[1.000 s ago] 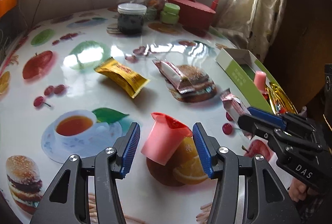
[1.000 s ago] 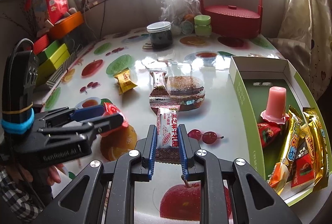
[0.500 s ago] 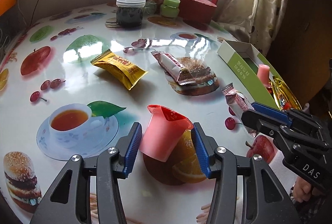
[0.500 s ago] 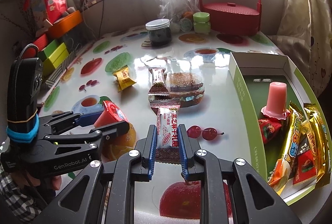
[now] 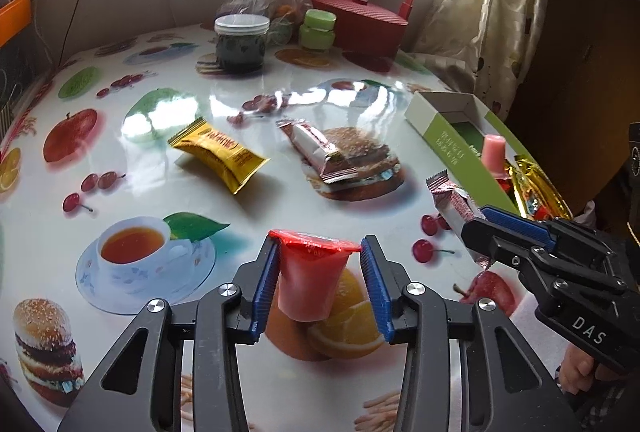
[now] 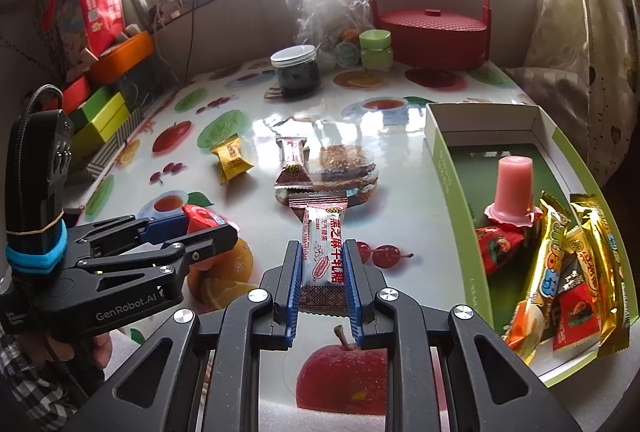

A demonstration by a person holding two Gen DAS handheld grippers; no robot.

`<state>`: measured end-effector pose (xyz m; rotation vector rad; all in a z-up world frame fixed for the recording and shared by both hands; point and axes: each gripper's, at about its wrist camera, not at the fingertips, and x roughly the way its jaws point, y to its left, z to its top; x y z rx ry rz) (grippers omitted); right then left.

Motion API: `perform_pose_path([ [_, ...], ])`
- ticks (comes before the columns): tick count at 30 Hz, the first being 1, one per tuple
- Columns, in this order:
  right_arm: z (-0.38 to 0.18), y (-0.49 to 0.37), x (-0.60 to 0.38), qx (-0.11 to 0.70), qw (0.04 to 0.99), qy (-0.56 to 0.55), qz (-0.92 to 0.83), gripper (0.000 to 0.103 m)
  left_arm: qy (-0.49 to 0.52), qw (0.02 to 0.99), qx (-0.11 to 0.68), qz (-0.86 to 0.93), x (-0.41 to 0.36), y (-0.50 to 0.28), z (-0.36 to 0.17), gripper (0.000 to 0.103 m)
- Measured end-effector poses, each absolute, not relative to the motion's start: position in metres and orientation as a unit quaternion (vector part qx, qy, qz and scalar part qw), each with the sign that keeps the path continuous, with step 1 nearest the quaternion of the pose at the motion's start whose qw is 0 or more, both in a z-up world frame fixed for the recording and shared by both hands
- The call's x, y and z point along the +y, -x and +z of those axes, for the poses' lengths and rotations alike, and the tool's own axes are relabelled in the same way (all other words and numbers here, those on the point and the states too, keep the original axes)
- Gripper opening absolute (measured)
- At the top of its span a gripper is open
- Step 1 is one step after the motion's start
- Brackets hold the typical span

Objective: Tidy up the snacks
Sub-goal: 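Carry the jelly cup and wafer packet in both tools over the box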

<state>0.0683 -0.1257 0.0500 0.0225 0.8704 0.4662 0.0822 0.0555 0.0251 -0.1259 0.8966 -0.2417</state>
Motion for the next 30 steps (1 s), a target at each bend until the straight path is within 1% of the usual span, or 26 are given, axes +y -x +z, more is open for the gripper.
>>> perform_pose_path([
  [22,0.076,-0.059,-0.184,0.387,0.903,-0.046,0.18,0.019,0.034,0.904,0.39,-0.169,0.001,-0.089,0.067,0.042],
  [30,0.083,-0.057,-0.212,0.377,0.912,-0.055,0.152,0.019,0.027,0.903,0.385,-0.19,-0.023,-0.095,0.074,0.042],
])
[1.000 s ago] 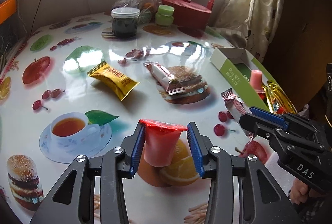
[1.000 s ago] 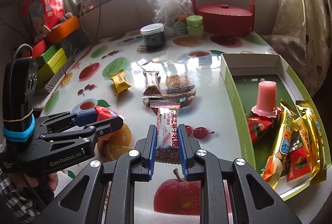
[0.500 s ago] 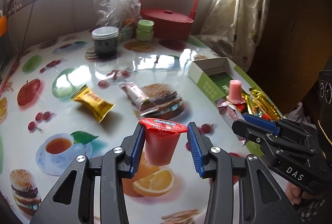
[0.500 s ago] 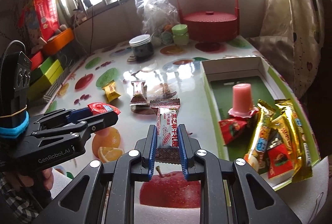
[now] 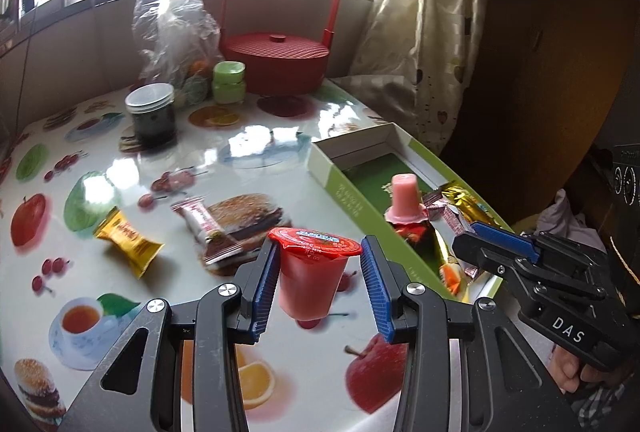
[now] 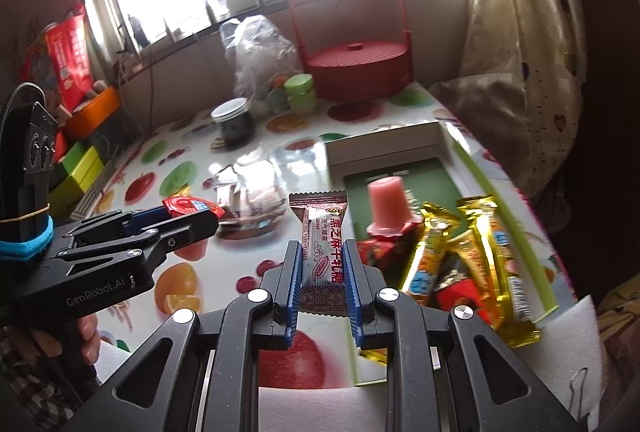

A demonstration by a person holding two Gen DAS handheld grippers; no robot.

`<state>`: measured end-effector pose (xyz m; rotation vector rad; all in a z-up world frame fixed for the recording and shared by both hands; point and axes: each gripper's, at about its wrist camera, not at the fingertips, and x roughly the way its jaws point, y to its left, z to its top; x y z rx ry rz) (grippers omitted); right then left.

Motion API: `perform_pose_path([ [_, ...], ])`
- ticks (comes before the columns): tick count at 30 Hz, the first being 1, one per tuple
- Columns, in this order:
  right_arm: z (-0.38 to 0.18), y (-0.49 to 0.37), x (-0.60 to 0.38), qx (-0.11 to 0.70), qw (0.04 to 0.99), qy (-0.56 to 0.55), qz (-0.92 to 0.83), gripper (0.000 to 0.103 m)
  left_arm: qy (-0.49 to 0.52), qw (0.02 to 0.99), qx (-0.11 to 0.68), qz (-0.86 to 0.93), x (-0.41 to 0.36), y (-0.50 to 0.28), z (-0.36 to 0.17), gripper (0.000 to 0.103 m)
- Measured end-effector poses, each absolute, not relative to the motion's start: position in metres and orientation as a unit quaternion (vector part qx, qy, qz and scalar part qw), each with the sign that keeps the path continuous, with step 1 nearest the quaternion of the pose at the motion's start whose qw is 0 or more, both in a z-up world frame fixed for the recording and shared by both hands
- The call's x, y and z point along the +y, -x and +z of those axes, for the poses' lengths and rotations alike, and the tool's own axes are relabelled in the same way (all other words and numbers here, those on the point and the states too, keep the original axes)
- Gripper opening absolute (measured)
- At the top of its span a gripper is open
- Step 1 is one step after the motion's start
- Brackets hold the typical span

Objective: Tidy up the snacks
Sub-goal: 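Carry the jelly cup and wafer packet in both tools over the box, then lower and release the red-lidded jelly cup into the box with the left tool while the right holds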

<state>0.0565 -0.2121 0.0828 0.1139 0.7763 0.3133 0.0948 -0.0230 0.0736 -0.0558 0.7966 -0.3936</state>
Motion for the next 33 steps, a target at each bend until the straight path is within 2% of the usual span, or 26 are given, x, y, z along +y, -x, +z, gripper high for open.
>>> perform_pose_path([
  [19,0.072,-0.063,-0.268,0.384,0.916,-0.077,0.083,0.019,0.018,0.888,0.391,-0.24,-0.076,-0.116,0.07,0.043],
  [33,0.061,-0.068,-0.286,0.391,0.918,-0.05,0.035,0.019,0.015,0.877,0.406,-0.258,-0.107,-0.132,0.057,0.043],
])
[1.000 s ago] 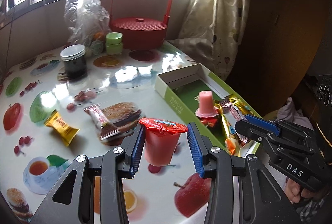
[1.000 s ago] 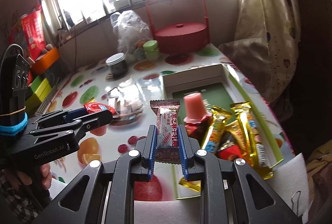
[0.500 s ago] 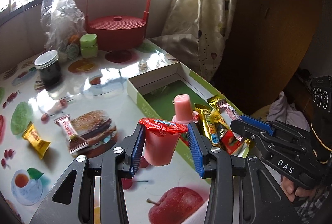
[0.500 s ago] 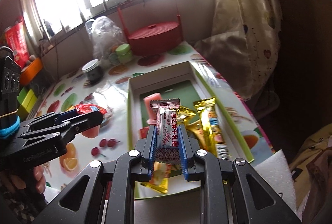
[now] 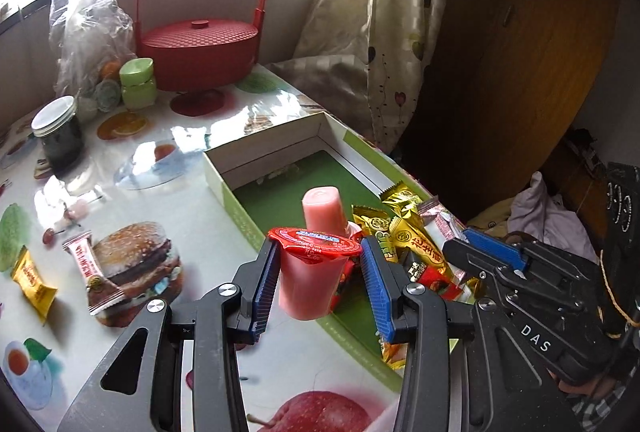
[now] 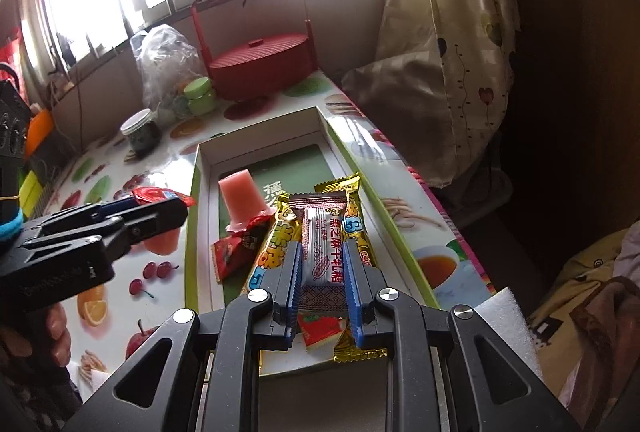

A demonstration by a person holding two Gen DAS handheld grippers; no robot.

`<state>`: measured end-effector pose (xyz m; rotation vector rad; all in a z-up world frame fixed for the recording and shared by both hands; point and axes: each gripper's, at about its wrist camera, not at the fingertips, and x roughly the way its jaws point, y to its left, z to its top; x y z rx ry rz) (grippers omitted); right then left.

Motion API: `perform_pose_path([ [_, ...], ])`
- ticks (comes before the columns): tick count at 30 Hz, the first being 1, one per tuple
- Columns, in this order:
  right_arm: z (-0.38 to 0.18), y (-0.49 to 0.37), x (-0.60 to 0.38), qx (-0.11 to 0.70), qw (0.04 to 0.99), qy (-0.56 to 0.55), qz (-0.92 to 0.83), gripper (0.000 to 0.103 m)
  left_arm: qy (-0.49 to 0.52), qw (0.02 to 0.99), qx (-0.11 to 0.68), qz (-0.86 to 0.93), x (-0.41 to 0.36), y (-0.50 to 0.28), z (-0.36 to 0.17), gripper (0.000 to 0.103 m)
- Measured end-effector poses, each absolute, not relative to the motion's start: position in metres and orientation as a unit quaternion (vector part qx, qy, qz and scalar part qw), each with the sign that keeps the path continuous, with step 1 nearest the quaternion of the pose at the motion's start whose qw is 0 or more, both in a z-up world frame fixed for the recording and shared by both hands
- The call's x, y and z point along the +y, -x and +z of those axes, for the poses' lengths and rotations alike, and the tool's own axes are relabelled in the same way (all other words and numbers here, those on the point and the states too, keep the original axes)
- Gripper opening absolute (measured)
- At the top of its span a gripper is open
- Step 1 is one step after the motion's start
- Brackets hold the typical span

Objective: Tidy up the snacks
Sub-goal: 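Lower and release the red-lidded jelly cup into the box with the left tool while the right holds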

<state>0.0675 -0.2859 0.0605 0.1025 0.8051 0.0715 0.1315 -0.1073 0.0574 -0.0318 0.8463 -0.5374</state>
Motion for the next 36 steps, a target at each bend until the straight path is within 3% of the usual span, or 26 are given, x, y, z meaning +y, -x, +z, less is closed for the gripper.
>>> perform_pose_path([
  [36,0.043,-0.09,-0.288,0.402,0.912,-0.055,0.054,0.019,-0.001,0.873,0.409,-0.266,-0.132,-0.139,0.05,0.043],
])
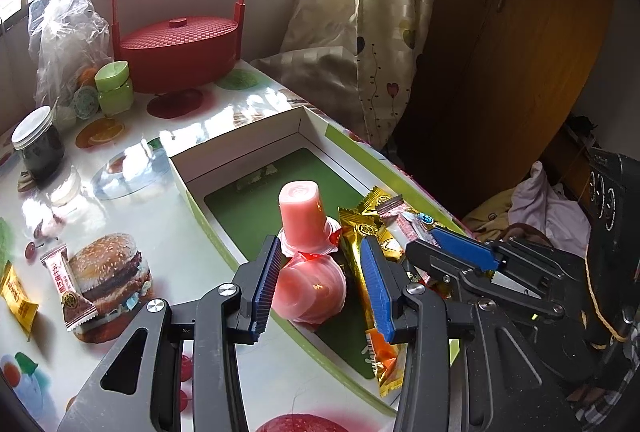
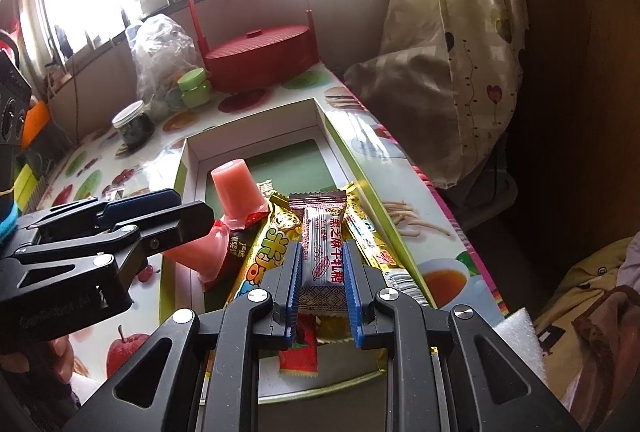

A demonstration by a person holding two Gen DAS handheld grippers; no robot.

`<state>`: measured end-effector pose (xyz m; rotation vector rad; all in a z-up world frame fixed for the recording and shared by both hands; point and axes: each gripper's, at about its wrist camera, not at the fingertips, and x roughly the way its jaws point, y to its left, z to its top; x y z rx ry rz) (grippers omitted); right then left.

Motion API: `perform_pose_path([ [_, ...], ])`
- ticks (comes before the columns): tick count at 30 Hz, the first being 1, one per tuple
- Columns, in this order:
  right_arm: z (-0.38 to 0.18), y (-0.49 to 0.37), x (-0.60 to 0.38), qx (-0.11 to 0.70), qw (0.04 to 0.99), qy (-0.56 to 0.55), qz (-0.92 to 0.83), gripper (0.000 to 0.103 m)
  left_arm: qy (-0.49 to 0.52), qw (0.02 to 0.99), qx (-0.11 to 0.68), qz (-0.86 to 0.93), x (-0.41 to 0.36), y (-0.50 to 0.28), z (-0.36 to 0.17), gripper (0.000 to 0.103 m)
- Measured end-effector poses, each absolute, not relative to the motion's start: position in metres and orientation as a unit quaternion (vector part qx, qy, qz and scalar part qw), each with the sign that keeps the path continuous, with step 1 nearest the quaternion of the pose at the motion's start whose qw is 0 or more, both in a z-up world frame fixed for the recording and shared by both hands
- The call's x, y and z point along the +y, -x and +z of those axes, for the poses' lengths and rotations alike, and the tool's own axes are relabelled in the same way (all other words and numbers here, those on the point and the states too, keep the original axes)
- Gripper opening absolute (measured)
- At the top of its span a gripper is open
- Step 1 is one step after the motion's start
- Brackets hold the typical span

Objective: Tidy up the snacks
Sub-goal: 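Lower and release the red-lidded jelly cup into the box with the left tool while the right holds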

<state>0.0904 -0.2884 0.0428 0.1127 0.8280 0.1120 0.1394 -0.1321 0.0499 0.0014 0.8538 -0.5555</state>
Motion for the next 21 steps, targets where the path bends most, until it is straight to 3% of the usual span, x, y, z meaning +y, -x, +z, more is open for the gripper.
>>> perform_pose_path([
  [21,0.042,-0.102,-0.287,0.405,0.91,-0.058,0.07,0.022,0.002,0.871,0.415,-0.263,-0.134,-0.138,0.049,0.05],
])
